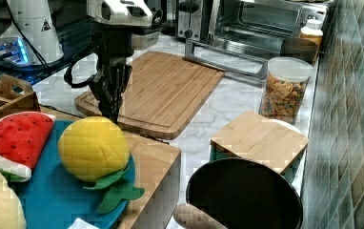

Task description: Close the drawer.

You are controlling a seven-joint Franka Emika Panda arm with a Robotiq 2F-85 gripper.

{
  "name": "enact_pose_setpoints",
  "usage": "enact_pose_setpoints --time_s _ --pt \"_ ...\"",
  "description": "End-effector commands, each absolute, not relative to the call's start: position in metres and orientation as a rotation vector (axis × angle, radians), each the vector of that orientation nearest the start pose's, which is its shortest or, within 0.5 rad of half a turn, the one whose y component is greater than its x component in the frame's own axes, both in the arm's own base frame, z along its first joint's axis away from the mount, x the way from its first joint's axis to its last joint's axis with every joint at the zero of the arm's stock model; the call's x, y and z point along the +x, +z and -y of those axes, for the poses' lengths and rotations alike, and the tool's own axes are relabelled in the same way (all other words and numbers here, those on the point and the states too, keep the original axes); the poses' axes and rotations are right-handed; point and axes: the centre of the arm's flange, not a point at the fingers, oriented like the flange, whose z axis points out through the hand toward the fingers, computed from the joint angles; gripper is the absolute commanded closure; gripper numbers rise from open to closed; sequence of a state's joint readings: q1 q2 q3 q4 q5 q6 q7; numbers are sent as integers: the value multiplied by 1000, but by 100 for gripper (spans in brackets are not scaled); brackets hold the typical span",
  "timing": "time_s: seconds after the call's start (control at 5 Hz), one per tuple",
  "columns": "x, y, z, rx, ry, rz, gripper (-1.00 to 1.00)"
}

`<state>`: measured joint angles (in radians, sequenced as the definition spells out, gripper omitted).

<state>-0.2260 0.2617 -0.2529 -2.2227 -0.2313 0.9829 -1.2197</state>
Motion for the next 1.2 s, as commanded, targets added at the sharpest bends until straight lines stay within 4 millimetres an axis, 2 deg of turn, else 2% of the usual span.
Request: enact_pose_setpoints --time_s 0.2,1.2 --pt "452 349 404 -3502 -194 -246 100" --pt "452 349 404 -3502 -194 -246 100"
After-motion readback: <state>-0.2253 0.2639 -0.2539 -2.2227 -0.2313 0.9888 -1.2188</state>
